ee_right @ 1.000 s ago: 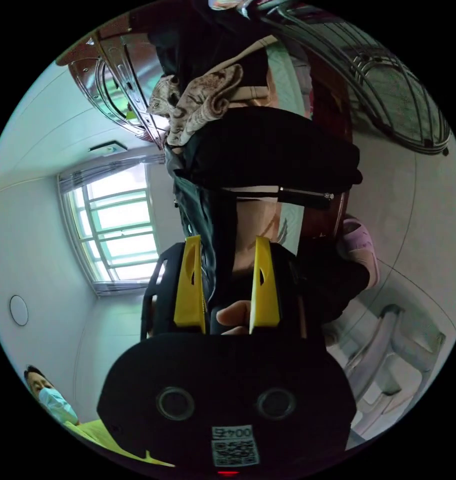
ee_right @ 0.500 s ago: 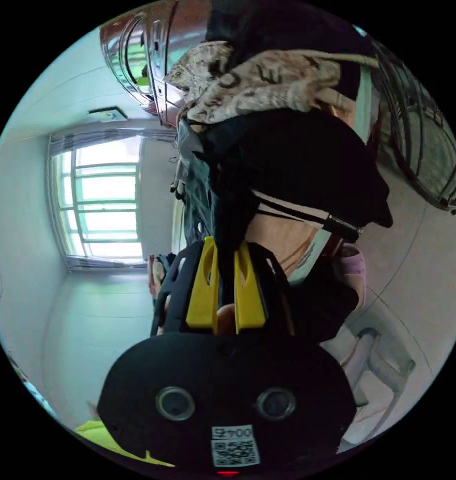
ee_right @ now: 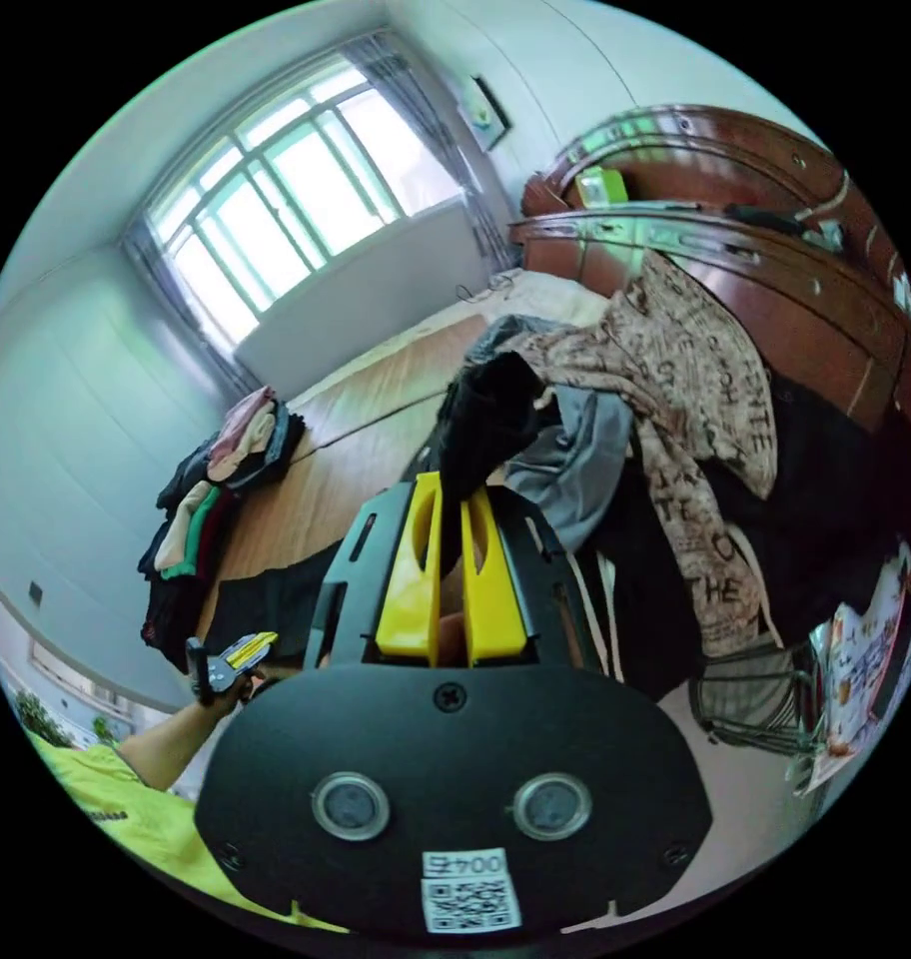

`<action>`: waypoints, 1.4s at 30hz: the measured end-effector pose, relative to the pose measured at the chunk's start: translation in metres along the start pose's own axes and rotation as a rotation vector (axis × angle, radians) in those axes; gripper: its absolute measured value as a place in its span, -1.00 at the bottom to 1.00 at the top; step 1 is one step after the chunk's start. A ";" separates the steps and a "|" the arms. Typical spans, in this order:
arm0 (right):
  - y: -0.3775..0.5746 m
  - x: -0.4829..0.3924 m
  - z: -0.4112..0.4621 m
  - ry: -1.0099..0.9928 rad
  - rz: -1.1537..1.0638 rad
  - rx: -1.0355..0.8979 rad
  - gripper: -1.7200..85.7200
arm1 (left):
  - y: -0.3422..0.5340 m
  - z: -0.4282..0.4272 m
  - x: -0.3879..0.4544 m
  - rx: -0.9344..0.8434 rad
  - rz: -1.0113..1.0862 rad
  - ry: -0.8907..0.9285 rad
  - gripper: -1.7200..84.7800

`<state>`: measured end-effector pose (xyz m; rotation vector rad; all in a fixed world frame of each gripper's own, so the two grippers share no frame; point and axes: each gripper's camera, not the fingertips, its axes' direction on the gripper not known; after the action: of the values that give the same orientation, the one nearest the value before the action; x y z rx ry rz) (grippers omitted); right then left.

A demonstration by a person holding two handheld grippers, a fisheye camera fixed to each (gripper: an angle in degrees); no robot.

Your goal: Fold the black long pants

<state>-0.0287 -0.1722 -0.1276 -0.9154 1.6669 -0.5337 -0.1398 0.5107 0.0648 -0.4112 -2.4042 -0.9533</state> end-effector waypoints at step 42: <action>0.159 -0.083 0.142 -0.399 0.267 -0.394 -0.98 | -0.118 -0.659 -0.391 0.781 -1.691 0.798 -0.68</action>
<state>0.0671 0.0042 -0.2380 -0.9832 1.5127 0.1612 0.3593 -0.0693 0.1879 2.0583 -1.6625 -0.3561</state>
